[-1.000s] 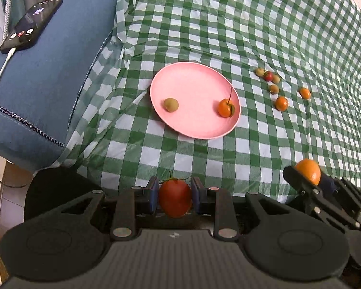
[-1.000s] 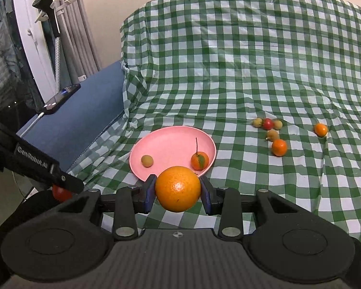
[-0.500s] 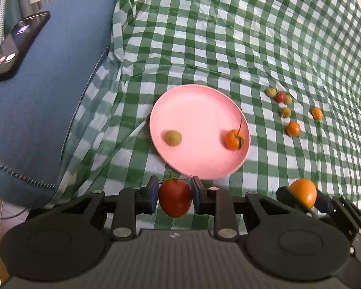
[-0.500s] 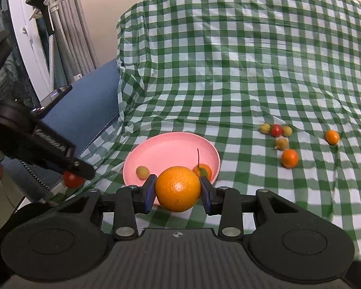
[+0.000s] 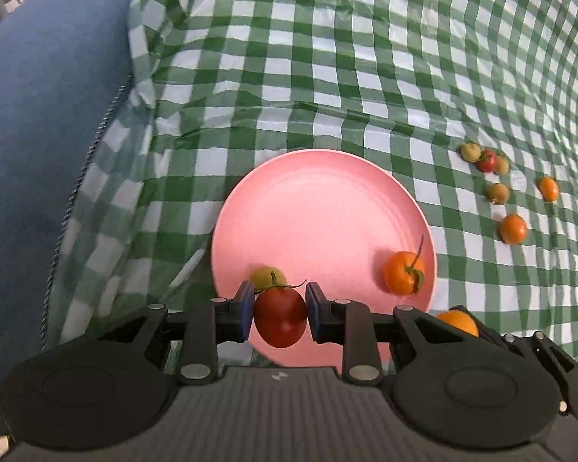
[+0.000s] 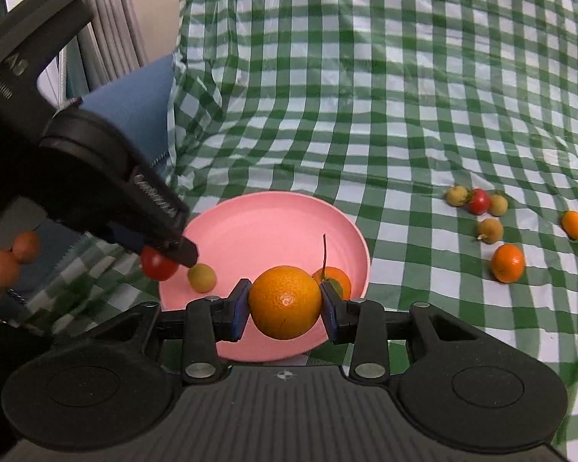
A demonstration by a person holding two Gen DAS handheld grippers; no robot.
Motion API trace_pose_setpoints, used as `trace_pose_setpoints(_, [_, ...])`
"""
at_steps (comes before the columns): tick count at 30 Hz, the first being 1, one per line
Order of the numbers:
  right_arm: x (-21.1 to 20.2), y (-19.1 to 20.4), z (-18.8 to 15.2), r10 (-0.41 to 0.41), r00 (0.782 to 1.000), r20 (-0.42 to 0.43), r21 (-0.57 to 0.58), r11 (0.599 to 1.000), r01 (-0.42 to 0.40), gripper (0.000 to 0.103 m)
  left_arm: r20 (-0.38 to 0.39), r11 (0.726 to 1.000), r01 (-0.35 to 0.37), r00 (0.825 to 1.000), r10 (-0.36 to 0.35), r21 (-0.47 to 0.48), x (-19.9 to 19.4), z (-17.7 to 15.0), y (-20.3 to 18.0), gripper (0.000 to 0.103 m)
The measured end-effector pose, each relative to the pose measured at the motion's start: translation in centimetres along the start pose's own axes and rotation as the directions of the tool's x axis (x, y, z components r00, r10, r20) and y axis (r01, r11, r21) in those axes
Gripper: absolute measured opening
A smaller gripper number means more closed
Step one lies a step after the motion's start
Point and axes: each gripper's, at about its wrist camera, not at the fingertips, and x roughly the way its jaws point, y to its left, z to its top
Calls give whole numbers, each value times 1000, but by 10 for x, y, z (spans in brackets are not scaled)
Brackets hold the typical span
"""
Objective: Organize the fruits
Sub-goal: 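Carry the red tomato and orange over the pink plate with both tools, then open both tools to release the tomato and orange onto the plate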
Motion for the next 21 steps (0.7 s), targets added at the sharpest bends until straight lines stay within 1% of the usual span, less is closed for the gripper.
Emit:
trace_pose_setpoints(5, [22,1,1,3,1000,-25,-20,1000,-4,40,-14,1000,-12,1000,13,28,25,11,-7,32])
trace_pose_setpoints(10, [36,5,-2,0,999,-47,-33,999,-2,40,2,997,-39,999,39,66,39,18,-13,32])
trace_pose_setpoints(11, [38,5,-2,-1,999,-48,-34,999,-1,40,14,997,-34,999,33,74,40,19,-13,36])
trace_pose_setpoints(12, [38,6,-1,-6,999,-43,-38,999,4,40,25,996,-33,999,31,85,39,21,-14,57])
trace_pose_setpoints(13, [36,7,0,-15,999,-32,-44,999,14,46,39,995,-46,998,42,92,36,22,-14,72])
trace_pose_setpoints(14, [35,9,1,-23,999,-23,-50,999,22,61,63,994,-65,996,59,90,32,24,-14,95])
trace_pose_setpoints(15, [31,10,3,-31,1000,-5,-55,998,31,70,107,993,-88,991,79,82,25,24,-13,103])
trace_pose_setpoints(16, [27,10,4,-39,999,11,-58,998,40,82,148,992,-103,985,90,77,16,23,-12,103])
trace_pose_setpoints(17, [21,11,6,-43,999,25,-61,997,45,86,174,991,-108,980,93,82,7,22,-10,103])
trace_pose_setpoints(19, [10,13,7,-30,999,24,-61,998,31,89,174,989,-111,980,93,97,-5,17,-7,103])
trace_pose_setpoints(20, [2,14,6,-23,1000,12,-47,999,24,92,169,988,-119,980,102,96,-11,11,-4,103])
trace_pose_setpoints(21, [-5,14,3,-22,1000,1,-29,999,22,93,163,987,-131,980,115,91,-17,3,-1,103])
